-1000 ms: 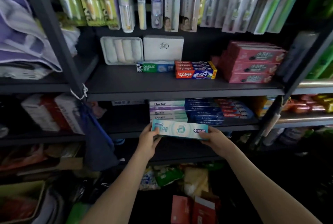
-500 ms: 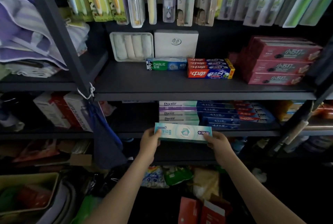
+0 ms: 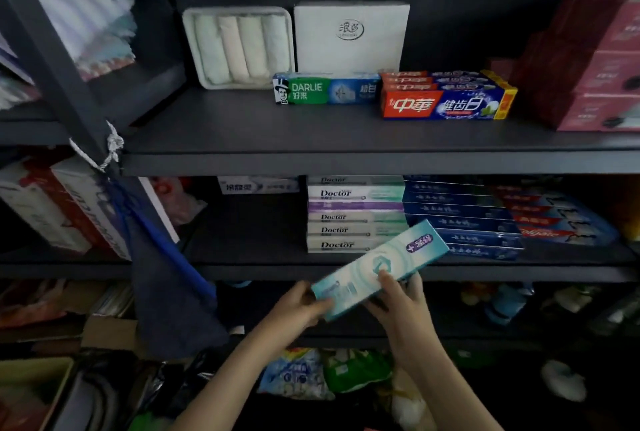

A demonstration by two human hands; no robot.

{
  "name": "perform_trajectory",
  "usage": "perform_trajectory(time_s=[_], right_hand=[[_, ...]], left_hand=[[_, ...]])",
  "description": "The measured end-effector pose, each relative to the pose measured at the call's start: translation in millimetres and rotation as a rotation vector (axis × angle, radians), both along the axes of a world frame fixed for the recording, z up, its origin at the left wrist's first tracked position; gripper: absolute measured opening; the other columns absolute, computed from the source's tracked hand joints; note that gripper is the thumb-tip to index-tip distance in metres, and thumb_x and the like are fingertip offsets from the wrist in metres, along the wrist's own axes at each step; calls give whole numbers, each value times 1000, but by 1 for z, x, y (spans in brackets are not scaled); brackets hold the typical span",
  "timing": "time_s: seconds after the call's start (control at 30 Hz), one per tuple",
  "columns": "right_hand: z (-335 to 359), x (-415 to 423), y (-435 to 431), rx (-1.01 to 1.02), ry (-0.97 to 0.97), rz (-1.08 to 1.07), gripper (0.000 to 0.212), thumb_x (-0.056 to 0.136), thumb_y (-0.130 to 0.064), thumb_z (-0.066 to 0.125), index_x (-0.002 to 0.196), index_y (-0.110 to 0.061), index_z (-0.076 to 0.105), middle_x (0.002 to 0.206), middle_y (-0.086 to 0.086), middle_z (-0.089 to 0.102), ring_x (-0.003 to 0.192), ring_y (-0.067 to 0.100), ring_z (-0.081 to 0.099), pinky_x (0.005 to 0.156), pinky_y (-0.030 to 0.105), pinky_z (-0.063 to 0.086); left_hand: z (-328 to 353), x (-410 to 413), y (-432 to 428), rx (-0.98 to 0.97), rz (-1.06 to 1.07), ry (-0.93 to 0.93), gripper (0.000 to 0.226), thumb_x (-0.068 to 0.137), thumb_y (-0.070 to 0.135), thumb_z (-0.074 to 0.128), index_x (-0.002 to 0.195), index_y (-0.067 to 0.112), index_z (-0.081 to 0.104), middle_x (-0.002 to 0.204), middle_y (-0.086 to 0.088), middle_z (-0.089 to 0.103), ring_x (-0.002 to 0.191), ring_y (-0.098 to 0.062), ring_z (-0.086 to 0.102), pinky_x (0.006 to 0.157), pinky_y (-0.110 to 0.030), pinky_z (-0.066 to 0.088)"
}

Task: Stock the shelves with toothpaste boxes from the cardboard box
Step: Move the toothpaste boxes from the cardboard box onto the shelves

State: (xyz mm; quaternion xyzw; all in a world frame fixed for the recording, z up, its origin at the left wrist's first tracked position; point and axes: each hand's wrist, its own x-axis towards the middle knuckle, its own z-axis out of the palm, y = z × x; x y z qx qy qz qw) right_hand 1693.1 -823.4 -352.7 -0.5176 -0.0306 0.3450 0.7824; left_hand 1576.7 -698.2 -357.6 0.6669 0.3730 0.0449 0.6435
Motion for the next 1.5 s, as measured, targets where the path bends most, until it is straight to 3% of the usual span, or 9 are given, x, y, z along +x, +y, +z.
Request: perform_trajectory(time_s=[0.1,0.33,0.47,0.63,0.77,1.03,1.2,1.37,1.5], right_hand=[[0,14,-2,-128,-338,175,53,94,-17,55,136,-43,34,118,-9,63,96,5,66,73,21,54],[19,34,31,-566,-1326,610,60,96,-40,47,133,-60,4,110,-17,44,106,1,42,91,16,35],[26,44,52,-593,-1473,698,57,97,-36,48,145,-47,18,114,-17,43,107,-1,34,87,4,28],[28,57,58,-787,-1620,370,51,90,-47,55,139,-37,42,135,-12,48,126,9,39,109,29,20],[24,81,42,-887,-1401,-19,56,85,-46,62,135,-26,48,132,-3,47,124,20,38,103,36,25],[14,94,50,-684,-1072,-75,42,93,0,39,123,-21,60,98,7,62,57,14,48,43,22,34],[15,105,55,-596,-944,-90,60,88,9,36,135,-28,45,112,3,56,66,12,54,57,37,52],[2,126,55,-530,-846,-13,79,87,16,35,144,-39,30,113,-8,55,87,24,62,76,57,54],[-5,142,55,-425,-784,20,81,91,18,37,150,-34,17,122,-16,49,92,8,58,77,42,53]], left_hand=[[-9,1,14,342,-49,14,53,88,31,67,132,31,38,115,12,53,104,-3,55,87,-18,45],[6,20,50,440,47,-541,66,83,28,66,135,50,33,136,16,43,121,6,48,92,-16,46],[-2,21,75,300,149,-593,43,87,17,65,124,37,54,120,4,62,101,-2,63,81,-20,52],[-19,25,80,-5,403,-735,23,92,8,55,107,24,61,100,0,68,87,-10,67,74,-26,55],[-21,29,86,-59,578,-834,24,95,8,51,116,19,56,101,2,66,87,-7,66,73,-25,56],[-17,69,81,93,498,-771,28,92,10,58,112,30,56,102,7,66,89,-4,66,75,-22,55],[-14,94,86,475,477,-528,33,93,29,59,123,29,45,99,18,58,89,1,58,68,-7,43],[-15,118,92,582,417,-262,36,94,36,55,119,11,50,106,-1,59,105,-23,59,76,-26,39],[-17,125,95,644,390,-212,33,97,35,51,117,9,55,117,-8,62,110,-26,56,87,-32,43]])
